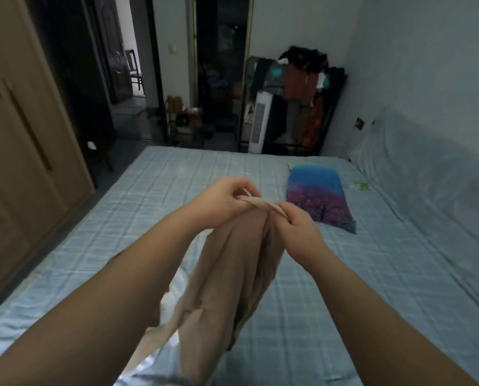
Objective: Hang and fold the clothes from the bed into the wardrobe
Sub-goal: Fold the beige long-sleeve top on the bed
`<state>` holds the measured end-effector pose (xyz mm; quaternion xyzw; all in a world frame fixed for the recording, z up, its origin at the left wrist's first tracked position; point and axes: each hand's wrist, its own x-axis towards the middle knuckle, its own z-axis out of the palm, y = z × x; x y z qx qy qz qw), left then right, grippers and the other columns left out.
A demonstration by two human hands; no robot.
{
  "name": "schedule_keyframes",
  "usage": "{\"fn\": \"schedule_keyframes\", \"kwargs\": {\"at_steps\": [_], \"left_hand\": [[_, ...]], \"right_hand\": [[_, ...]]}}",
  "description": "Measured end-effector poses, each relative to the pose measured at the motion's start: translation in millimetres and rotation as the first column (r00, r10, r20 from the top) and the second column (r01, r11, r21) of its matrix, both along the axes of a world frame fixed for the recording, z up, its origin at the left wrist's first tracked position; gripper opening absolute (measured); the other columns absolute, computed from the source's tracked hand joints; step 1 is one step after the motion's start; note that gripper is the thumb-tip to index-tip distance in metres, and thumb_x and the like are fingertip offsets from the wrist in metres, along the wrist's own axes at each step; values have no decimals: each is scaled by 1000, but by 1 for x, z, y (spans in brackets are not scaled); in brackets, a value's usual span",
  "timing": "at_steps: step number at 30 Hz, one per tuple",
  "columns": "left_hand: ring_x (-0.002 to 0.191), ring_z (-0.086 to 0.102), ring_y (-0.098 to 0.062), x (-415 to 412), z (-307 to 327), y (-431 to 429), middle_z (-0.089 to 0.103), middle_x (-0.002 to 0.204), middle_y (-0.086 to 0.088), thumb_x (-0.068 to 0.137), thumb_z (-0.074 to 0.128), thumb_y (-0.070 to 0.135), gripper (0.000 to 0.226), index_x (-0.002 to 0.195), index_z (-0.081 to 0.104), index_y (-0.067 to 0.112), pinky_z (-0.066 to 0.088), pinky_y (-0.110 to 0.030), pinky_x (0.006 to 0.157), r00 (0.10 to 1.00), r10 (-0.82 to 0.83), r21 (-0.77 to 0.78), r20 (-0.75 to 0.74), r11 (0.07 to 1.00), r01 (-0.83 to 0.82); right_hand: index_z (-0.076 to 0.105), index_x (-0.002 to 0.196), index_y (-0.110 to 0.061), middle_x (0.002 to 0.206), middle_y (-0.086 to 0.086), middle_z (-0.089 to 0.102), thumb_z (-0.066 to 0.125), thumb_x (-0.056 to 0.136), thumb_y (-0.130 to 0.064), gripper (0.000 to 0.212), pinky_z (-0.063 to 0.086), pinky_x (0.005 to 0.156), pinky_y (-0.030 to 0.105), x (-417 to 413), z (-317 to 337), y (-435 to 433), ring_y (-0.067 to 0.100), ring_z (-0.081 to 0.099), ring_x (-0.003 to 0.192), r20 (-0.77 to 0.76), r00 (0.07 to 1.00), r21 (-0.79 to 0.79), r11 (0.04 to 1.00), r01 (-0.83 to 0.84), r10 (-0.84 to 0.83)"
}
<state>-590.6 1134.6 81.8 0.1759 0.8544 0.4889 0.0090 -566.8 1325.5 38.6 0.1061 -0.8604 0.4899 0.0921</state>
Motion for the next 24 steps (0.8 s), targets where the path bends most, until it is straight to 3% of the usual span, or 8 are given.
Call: {"fn": "schedule_keyframes", "kwargs": {"at_steps": [6, 8, 11, 14, 16, 18, 21, 24], "left_hand": [[81, 63, -7, -31, -18, 95, 71, 90, 5, 89, 71, 22, 9, 97, 71, 26, 50, -19, 70, 996, -44, -173, 72, 983, 56], [84, 64, -9, -43, -23, 117, 71, 89, 8, 91, 67, 22, 10, 90, 70, 31, 50, -26, 74, 999, 37, -274, 14, 961, -32], [81, 62, -12, -60, -25, 145, 70, 95, 8, 93, 58, 26, 17, 99, 72, 34, 50, -31, 73, 971, 216, -477, -107, 845, -241], [65, 60, -12, -74, -19, 173, 69, 93, -5, 97, 54, 16, 18, 102, 71, 22, 51, -28, 60, 971, 237, -239, 20, 945, -225], [77, 69, -20, -77, -13, 185, 68, 92, -8, 98, 54, 9, 16, 95, 68, 16, 61, -36, 74, 982, 96, -4, 160, 995, -97], [92, 70, -24, -78, -6, 189, 67, 103, -11, 96, 56, 5, 11, 93, 66, 8, 59, -38, 88, 980, -59, 146, 189, 989, 32], [97, 63, -28, -79, 7, 188, 59, 113, -16, 81, 48, -7, 12, 83, 56, 2, 55, -35, 81, 945, -244, 480, 220, 870, 112], [90, 57, -28, -79, 15, 186, 57, 98, -18, 64, 36, -3, 16, 72, 45, 7, 51, -33, 79, 942, -280, 626, 185, 773, 106]], "right_hand": [[70, 100, -18, 90, -3, 70, 53, 99, -19, 17, 47, 73, 24, -32, 1, 126, 8, 61, 83, 45, 999, 59, 998, -4, 2], [71, 98, -16, 88, 0, 71, 55, 99, -18, 16, 48, 74, 27, -38, -1, 149, 5, 60, 79, 58, 998, 35, 999, -14, 12], [72, 94, -16, 85, 2, 71, 59, 97, -17, 13, 48, 73, 26, -38, -8, 171, 4, 58, 73, 65, 997, 4, 999, -34, 33], [71, 98, -22, 89, -5, 72, 60, 96, -11, 16, 50, 74, 23, -31, -22, 180, 2, 62, 79, 113, 982, -96, 986, -140, 150], [71, 107, -21, 98, -4, 74, 53, 100, -8, 23, 52, 75, 22, -28, -28, 186, 5, 67, 90, 230, 942, -337, 928, -158, 244], [72, 105, -14, 98, 4, 74, 45, 102, -4, 29, 55, 74, 30, -29, -33, 194, 16, 68, 91, 326, 906, -540, 840, -57, 271], [66, 87, -7, 80, 6, 70, 39, 93, 12, 33, 55, 67, 31, -43, -43, 210, 19, 64, 75, 313, 944, -507, 859, 72, 106], [61, 81, -13, 76, 1, 66, 40, 82, 17, 37, 50, 67, 33, -60, -52, 223, 16, 58, 69, 181, 981, -369, 921, 128, -64]]}}
